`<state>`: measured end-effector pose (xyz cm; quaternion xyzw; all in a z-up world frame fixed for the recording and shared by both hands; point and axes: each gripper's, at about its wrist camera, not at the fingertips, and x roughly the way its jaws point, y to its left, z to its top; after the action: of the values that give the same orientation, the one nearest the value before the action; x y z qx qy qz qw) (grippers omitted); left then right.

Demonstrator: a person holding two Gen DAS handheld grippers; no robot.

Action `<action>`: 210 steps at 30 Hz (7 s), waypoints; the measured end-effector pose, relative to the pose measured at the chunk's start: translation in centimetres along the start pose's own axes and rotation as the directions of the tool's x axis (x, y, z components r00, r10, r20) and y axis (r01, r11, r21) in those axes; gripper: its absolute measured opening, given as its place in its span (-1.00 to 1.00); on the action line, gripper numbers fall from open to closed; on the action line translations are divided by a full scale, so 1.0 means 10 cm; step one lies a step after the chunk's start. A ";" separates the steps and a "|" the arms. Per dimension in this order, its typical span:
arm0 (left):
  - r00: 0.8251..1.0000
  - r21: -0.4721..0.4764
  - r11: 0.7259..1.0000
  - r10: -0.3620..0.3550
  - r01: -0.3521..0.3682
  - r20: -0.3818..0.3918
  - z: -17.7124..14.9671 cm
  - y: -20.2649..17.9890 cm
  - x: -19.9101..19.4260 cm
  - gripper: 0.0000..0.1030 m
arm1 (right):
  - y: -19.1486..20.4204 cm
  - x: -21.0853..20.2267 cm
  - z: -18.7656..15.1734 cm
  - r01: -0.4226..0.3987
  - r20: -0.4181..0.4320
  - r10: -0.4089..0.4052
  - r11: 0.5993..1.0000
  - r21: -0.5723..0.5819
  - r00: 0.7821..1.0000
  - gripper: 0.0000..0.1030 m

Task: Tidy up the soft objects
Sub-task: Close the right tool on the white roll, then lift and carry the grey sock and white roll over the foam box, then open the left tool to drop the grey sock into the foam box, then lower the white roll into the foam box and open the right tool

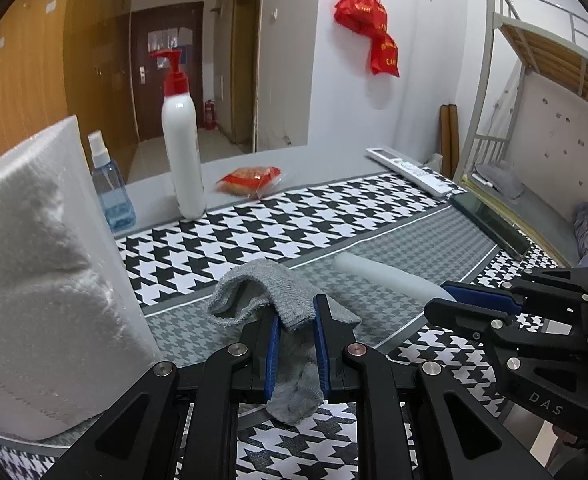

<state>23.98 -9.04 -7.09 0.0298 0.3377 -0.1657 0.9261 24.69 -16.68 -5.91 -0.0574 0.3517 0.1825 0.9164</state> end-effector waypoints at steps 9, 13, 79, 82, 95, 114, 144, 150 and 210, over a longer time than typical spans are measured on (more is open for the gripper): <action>1.000 0.011 1.000 0.019 -0.019 0.022 0.01 -0.04 -0.14 -0.67 | -0.03 -0.10 0.00 0.006 0.022 -0.006 1.000 0.021 1.000 -0.66; 0.999 0.018 0.999 0.028 -0.028 0.035 0.02 -0.05 -0.21 -0.67 | -0.02 -0.16 0.01 0.017 0.035 -0.018 1.000 0.010 0.999 -0.66; 0.933 0.050 0.975 0.191 -0.215 0.305 0.63 -0.07 -1.08 -0.67 | 0.13 -0.93 0.52 0.014 0.316 0.005 0.998 -0.058 0.949 -0.66; 0.927 0.050 0.973 0.198 -0.226 0.319 0.69 -0.08 -1.11 -0.68 | 0.10 -0.95 0.59 0.015 0.327 0.004 0.998 -0.056 0.945 -0.66; 0.900 0.035 0.963 0.236 -0.267 0.366 0.89 0.00 -1.24 -0.67 | 0.14 -1.03 0.75 0.003 0.366 0.023 0.997 -0.071 0.930 -0.66; 0.838 -0.085 0.913 0.401 -0.400 0.369 1.03 0.64 -1.60 -0.68 | 0.46 -0.92 0.96 -0.048 0.366 0.094 0.990 -0.133 0.926 -0.66; 0.897 -0.156 0.898 0.428 -0.410 0.105 0.68 1.40 -1.16 0.86 | 0.90 -0.68 1.11 -0.110 0.310 0.174 0.971 -0.214 0.935 -0.66; 0.897 -0.134 0.900 0.429 -0.414 0.108 0.63 1.38 -1.20 0.98 | 0.95 -0.64 1.14 -0.114 0.301 0.182 0.967 -0.228 0.936 -0.66; 0.783 -0.305 0.809 0.576 -0.503 0.235 -0.01 1.64 -2.17 0.98 | 1.70 -0.03 1.45 -0.302 0.166 0.361 0.905 -0.300 0.918 0.34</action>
<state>13.69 12.70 5.68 -0.0065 0.1783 0.1446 0.9733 27.19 2.37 5.54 -0.0997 0.2259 0.3875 0.8882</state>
